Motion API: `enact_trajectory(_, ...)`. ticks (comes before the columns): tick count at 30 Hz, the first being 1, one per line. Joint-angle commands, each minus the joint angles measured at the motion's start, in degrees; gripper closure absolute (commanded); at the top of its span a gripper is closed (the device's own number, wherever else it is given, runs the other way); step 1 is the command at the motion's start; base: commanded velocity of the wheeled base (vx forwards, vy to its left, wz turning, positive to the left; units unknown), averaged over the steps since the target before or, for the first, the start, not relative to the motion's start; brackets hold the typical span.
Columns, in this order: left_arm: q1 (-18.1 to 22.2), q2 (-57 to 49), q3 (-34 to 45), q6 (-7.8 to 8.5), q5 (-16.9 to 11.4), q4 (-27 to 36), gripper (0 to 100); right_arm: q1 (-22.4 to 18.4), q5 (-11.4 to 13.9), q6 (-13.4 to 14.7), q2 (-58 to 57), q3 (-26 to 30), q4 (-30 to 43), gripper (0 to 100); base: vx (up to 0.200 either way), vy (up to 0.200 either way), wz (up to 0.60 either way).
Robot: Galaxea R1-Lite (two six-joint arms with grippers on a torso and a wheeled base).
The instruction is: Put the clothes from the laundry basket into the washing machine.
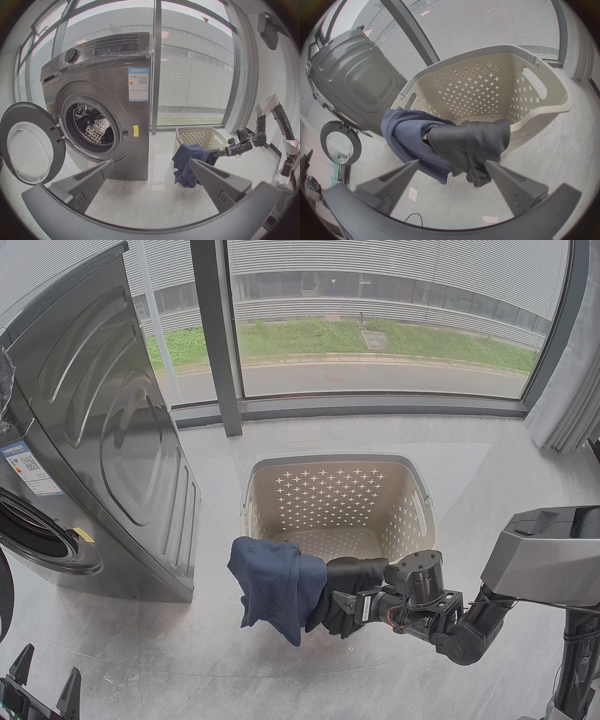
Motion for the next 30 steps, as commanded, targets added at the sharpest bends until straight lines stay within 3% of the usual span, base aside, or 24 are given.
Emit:
enact_trajectory(1, 0.0, -0.8, 0.9, 0.0, 0.0, 0.0, 0, -0.3, 0.0, -1.8, 4.8, -3.5, 0.3, 0, 0.0, 0.0, 0.0)
enact_trajectory(7, 0.0, -0.8, 0.9, 0.0, 0.0, 0.0, 0, -2.2, 0.0, -4.4, 9.1, -8.6, 0.6, 0, 0.0, 0.0, 0.0)
enact_trajectory(12, 0.0, -0.8, 0.9, -0.09, 0.0, 0.0, 0, -2.4, -0.1, -4.6, 11.4, -11.2, -0.4, 0, 0.0, 0.0, 0.0)
enact_trajectory(13, 0.0, -0.8, 0.9, -0.09, 0.0, 0.0, 0, -2.3, 0.0, -4.6, 11.4, -11.5, -0.6, 100, 0.0, 0.0, 0.0)
enact_trajectory(20, 0.0, -0.8, 0.9, -0.09, 0.0, 0.0, 0, -1.8, 0.2, -4.5, 10.4, -10.2, -2.9, 100, 0.0, 0.0, 0.0)
enact_trajectory(23, 0.0, -0.8, 0.9, -0.18, 0.0, 0.0, 0, -0.8, 0.2, -4.6, 4.3, -4.0, -6.8, 100, 0.0, 0.0, 0.0)
enact_trajectory(30, 0.0, -0.8, 0.9, 0.0, 0.0, 0.0, 0, 1.2, 0.2, -3.3, -9.7, 6.0, -8.5, 100, 0.0, 0.0, 0.0)
